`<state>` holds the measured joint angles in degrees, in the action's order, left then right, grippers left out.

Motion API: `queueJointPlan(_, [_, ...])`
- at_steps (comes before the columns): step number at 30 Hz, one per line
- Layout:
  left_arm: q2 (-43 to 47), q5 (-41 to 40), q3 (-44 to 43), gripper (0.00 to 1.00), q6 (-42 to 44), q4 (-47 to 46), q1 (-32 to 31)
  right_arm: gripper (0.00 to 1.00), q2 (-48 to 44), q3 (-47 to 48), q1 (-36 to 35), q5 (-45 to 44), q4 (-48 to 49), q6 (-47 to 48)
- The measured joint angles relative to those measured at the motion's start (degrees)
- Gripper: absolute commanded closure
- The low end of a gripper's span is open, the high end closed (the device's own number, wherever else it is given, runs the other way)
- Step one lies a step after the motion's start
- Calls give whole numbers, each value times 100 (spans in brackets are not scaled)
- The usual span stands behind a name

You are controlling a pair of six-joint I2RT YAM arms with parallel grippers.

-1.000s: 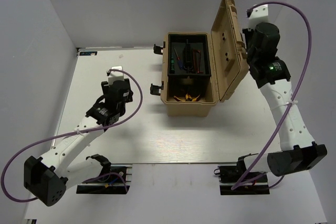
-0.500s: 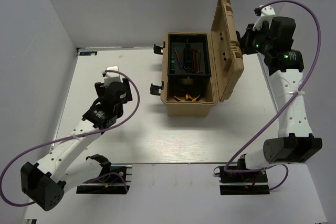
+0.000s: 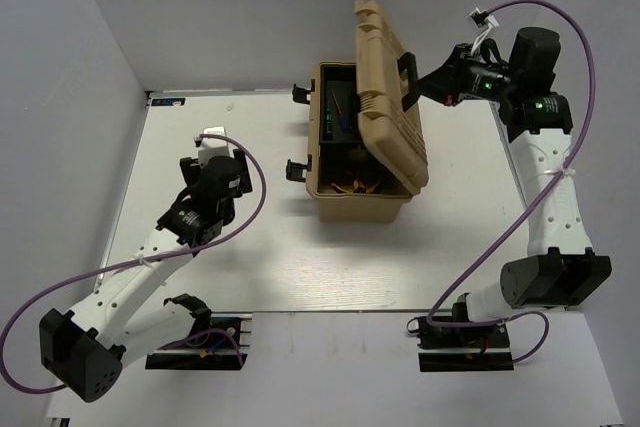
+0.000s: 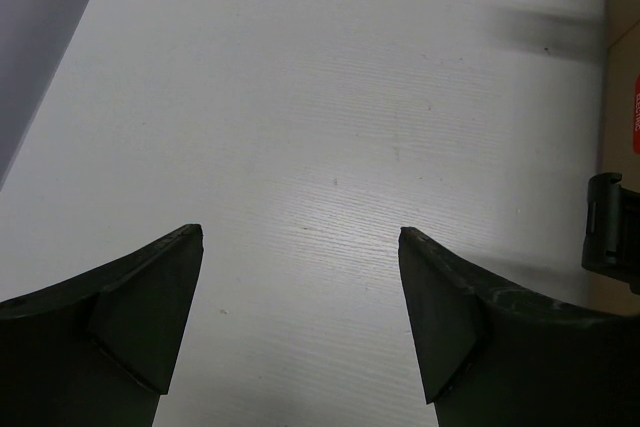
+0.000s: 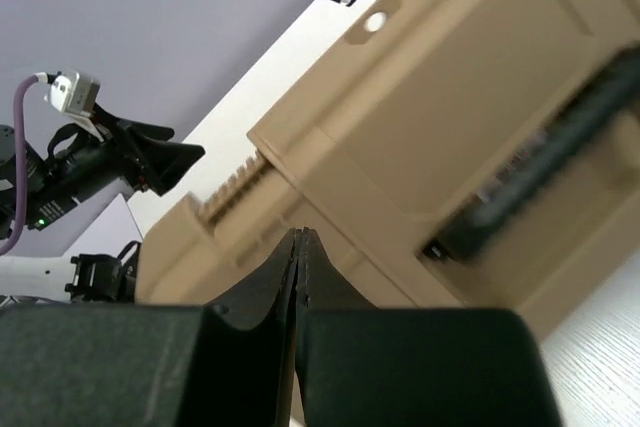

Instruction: Sort the tools into containers

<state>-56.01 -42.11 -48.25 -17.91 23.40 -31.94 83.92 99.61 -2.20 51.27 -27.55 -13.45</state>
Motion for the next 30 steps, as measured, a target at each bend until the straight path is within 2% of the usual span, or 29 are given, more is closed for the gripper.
queueJointPlan(6, [0,-11,2,11,-15,0,0,100,-308,-321,-11,-485,57,46])
queueJointPlan(9, [0,13,2,4,-11,2,0,100,-509,-417,-13,-1113,37,192])
queueJointPlan(12, [0,151,2,1,48,0,0,86,-756,-726,-13,-1679,26,409])
queueJointPlan(13, [0,221,4,1,79,-7,0,74,-817,-846,-13,-1821,-2,481])
queueJointPlan(15, [26,402,31,1,162,-42,0,58,-861,-1207,-24,-2225,-249,748])
queueJointPlan(16, [57,522,57,1,221,-92,0,58,-855,-1222,-24,-2243,-264,763])
queueJointPlan(19, [151,761,111,1,330,-144,0,49,-772,-1464,-116,-2802,-549,1110])
queueJointPlan(22, [243,927,116,1,402,-166,0,39,-640,-1794,-243,-3779,-824,1473])
queueJointPlan(23, [264,979,116,1,426,-175,0,18,-612,-1941,-273,-4109,-841,1561])
queueJointPlan(26, [280,1091,116,1,470,-212,0,15,-597,-2518,-282,-5066,-879,1757])
queueJointPlan(27, [280,1137,118,1,483,-216,0,9,-597,-2682,-275,-5281,-872,1779])
queueJointPlan(30, [278,1255,118,1,503,-229,0,9,-610,-3088,-264,-5737,-844,1779])
